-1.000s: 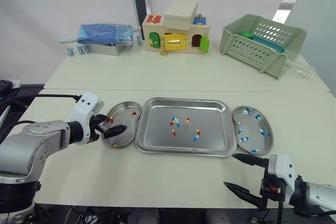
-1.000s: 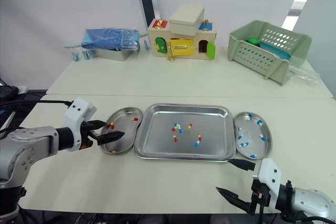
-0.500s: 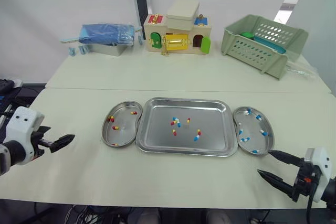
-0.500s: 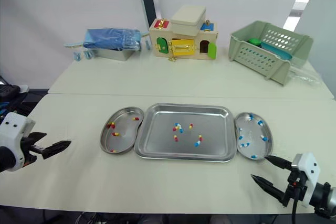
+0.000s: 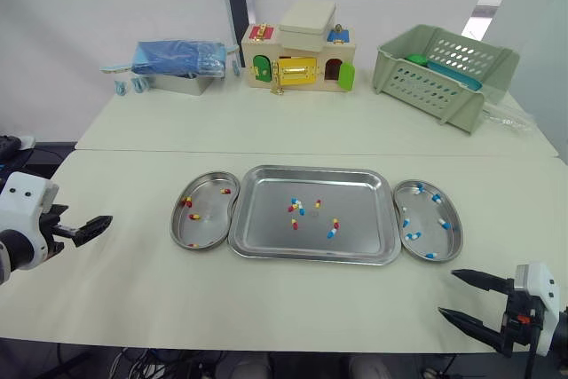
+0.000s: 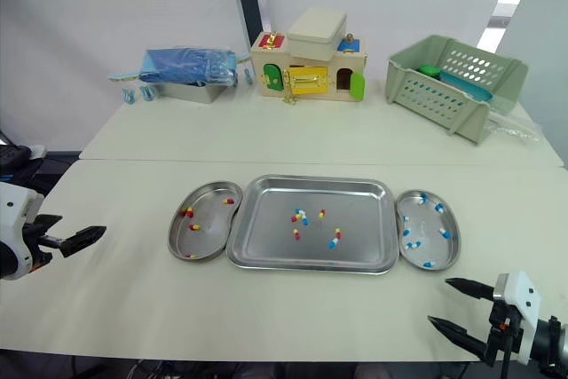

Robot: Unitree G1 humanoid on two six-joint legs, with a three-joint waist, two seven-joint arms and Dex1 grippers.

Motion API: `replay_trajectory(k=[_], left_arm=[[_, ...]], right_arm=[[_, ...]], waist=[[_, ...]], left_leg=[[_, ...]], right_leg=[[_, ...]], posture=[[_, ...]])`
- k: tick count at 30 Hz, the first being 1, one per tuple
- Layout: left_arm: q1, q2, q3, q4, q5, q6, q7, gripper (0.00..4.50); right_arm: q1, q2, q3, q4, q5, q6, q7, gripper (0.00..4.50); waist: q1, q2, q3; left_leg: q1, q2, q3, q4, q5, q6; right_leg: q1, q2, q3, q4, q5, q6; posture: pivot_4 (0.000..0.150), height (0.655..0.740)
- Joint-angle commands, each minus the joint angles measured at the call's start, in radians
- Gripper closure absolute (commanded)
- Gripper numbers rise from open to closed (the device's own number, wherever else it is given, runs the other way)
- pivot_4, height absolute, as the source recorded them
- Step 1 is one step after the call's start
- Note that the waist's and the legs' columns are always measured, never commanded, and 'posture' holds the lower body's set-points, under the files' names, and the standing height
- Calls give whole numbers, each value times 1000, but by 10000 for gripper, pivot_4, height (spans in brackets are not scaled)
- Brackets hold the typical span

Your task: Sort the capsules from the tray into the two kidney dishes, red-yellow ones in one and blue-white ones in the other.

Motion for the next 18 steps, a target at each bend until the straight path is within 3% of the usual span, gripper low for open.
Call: replay_trajectory(k=[1,12,18], left_arm=[[-26,22,-6,18,11,-9,0,377],[-85,51,-55,101,42,-28,-10,377],[-129,36,-121,0,-8,23,-53,377]], right_arm=[[16,6,-4,-52,2,-19,5,0],[31,23,17,-63,-15,-40,2,0],[52,53,47,-79,-25,-65,-12,0]], waist=[[-1,0,0],[-1,0,0],[0,0,0]], left_leg=[[0,0,0,0,0,0],[0,0,0,0,0,0],[0,0,0,0,0,0]], right_leg=[[0,0,0,0,0,0],[0,0,0,0,0,0],[0,0,0,0,0,0]], posture=[[1500,7400],[1500,7400],[1500,7400]])
